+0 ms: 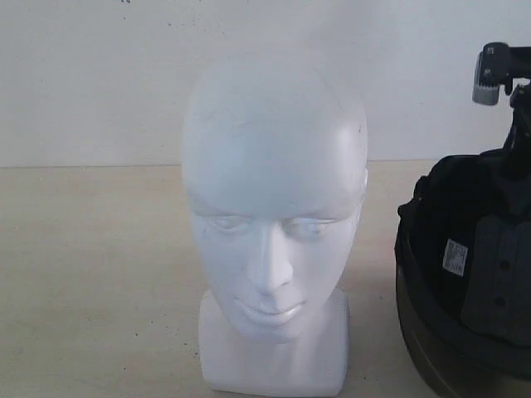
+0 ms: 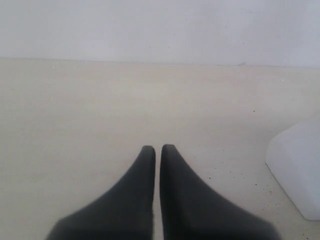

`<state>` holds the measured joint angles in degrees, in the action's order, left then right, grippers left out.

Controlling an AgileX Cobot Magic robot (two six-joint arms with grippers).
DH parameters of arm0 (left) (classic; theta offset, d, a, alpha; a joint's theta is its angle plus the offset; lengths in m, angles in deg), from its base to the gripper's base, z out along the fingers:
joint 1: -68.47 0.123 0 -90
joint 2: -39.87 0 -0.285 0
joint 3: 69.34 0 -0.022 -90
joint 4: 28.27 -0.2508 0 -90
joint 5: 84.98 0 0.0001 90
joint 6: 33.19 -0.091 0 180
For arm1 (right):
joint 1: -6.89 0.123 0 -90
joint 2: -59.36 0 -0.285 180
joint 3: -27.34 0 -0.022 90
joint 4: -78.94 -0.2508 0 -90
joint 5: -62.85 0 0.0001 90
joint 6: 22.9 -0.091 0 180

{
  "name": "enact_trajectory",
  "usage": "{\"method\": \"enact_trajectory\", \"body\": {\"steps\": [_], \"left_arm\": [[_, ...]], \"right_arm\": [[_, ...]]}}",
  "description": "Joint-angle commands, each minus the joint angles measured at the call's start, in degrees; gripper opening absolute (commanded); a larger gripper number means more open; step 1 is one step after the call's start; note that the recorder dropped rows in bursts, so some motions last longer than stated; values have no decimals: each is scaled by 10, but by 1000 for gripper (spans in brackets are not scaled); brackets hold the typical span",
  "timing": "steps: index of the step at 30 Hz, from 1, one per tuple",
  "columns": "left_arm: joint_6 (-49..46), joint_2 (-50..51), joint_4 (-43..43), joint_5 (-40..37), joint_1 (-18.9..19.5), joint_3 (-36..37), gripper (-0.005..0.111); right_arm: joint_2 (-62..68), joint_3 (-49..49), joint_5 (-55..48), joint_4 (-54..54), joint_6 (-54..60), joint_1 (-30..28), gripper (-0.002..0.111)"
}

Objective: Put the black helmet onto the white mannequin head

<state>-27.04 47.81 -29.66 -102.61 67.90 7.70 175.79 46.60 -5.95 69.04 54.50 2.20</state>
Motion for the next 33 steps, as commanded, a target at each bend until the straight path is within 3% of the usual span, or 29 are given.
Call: {"method": "enact_trajectory", "body": {"steps": [1,6,21,23,28,33], "left_arm": [[-2,-2,3,0,0,2,4],[-2,-2,3,0,0,2,4],[-2,-2,3,0,0,2,4],[-2,-2,3,0,0,2,4],[-2,-2,3,0,0,2,4],[-2,-2,3,0,0,2,4]], "right_arm": [[-10,-34,-12,-37,105,1,0],[-10,-34,-12,-104,160,1,0],[-10,-34,-12,-108,152,12,2],[-10,-34,-9,-108,137,12,8],[-10,-34,9,-113,126,12,40],[-10,-34,42,-128,81,12,58]]}}
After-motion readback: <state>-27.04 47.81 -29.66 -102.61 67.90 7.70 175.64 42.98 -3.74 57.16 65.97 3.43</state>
